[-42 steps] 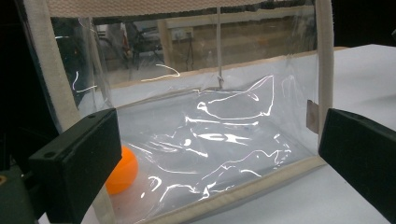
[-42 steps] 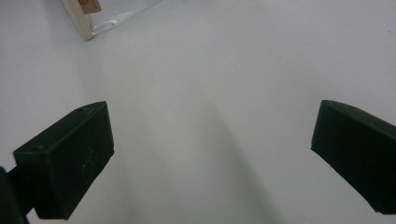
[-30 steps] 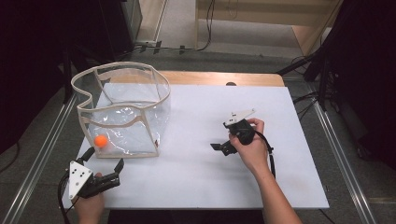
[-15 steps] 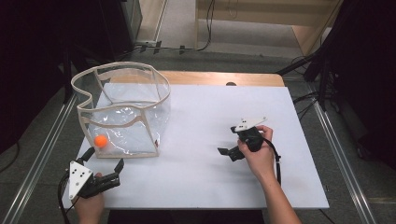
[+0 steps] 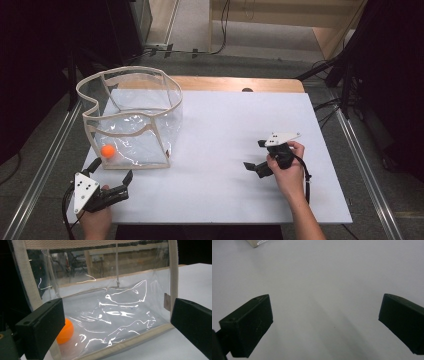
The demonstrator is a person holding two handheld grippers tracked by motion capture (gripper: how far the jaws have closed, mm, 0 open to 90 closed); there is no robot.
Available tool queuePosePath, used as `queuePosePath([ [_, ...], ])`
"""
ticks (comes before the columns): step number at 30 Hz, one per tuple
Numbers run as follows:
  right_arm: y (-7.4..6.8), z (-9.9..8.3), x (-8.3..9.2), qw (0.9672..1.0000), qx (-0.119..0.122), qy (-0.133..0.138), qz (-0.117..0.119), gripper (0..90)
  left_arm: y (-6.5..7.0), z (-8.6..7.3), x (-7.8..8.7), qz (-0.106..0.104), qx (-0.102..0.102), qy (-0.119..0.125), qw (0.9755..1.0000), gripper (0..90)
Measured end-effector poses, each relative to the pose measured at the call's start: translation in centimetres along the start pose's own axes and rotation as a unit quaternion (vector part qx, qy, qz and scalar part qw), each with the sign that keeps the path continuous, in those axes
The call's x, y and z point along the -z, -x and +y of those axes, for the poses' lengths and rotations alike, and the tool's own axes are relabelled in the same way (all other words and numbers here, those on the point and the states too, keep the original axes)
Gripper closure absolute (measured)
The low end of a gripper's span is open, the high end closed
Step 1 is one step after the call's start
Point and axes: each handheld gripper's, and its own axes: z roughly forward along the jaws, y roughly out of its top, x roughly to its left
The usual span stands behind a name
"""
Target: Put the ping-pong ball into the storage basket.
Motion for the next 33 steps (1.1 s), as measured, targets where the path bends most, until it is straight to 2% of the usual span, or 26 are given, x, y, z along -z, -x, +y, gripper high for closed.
queuePosePath([
  [17,0.6,-3.1,2.4,0.9995,-0.02,0.022,-0.013,0.0,0.1,0.0,0.0,0.001,-0.001,0.0,1.0,0.0],
  [21,0.6,-3.7,3.0,0.9992,-0.015,0.034,-0.013,0.0,0.1,0.0,0.0,0.001,-0.002,-0.001,1.0,0.0],
  [28,0.7,-4.7,3.8,0.9987,-0.027,0.037,-0.022,0.0,0.1,0.0,0.0,0.001,-0.002,-0.001,1.0,0.0],
  [33,0.8,-5.5,4.5,0.9981,-0.026,0.049,-0.028,0.0,0.1,0.0,0.0,0.001,-0.003,-0.001,1.0,0.0],
])
